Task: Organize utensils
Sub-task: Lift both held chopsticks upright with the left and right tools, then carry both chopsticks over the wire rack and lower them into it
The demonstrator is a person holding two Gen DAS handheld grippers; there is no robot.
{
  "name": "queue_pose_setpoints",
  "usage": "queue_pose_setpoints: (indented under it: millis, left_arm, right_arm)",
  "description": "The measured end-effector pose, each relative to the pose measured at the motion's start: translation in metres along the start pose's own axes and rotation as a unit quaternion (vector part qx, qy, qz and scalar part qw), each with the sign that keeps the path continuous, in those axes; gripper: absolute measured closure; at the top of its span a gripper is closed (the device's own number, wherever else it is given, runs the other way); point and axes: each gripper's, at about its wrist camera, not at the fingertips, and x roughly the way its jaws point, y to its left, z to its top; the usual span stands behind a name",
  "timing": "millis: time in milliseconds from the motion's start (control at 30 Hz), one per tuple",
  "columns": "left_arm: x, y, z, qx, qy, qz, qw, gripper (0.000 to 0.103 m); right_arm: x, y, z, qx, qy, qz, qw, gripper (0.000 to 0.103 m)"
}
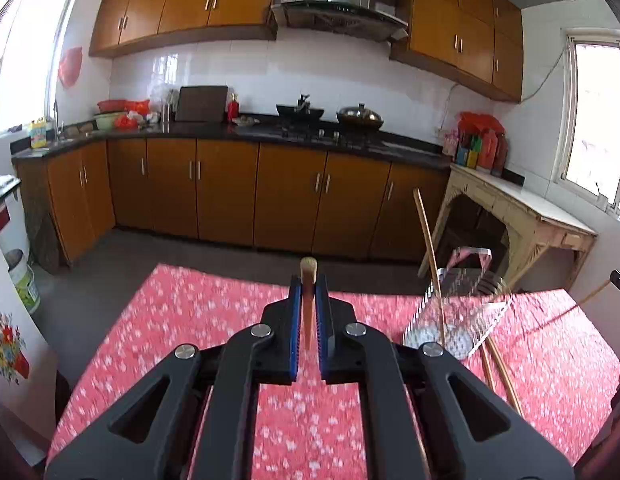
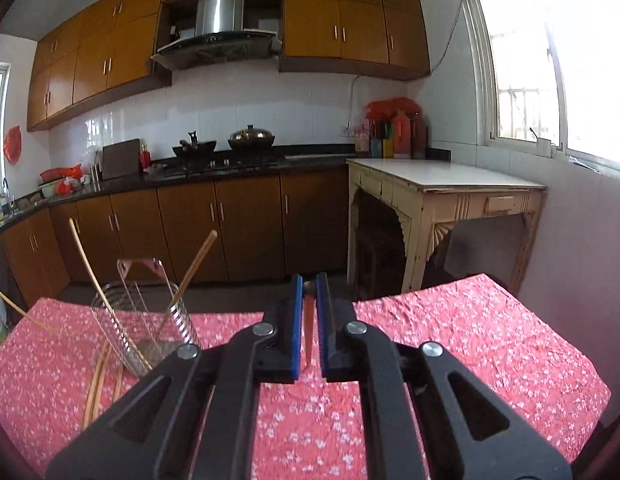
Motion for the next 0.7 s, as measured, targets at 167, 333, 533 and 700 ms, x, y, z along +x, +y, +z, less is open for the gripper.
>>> queue_pose_setpoints:
  millis: [167,333,533,700]
  left_arm:
    - [0.000,-0.007,0.018,0.001,-0.012,-0.003,0.9999,0.096]
    - [-0.001,-0.018,0.024,0.011,-0.021,-0.010,0.9997,0.096]
    - [-0.008,-0.031,0.030,0.016,-0.029,-0.024,0.9992,0.096]
    - [-0.021,-0.041,0.045,0.014,-0.047,-0.041,0.9979,0.096]
  right_arm:
    - [0.001,-0.005,0.018,0.013,-0.001,0.012,1.000,0.095]
    - [-0.009,-0.004,0.028,0.013,-0.006,0.026,1.000,0.095]
    - [-0.021,-0.004,0.038,0.024,-0.002,0.055,0.998,0.095]
    - [-0.042,-0.003,0.060,0.032,-0.012,0.081,0.996,0.095]
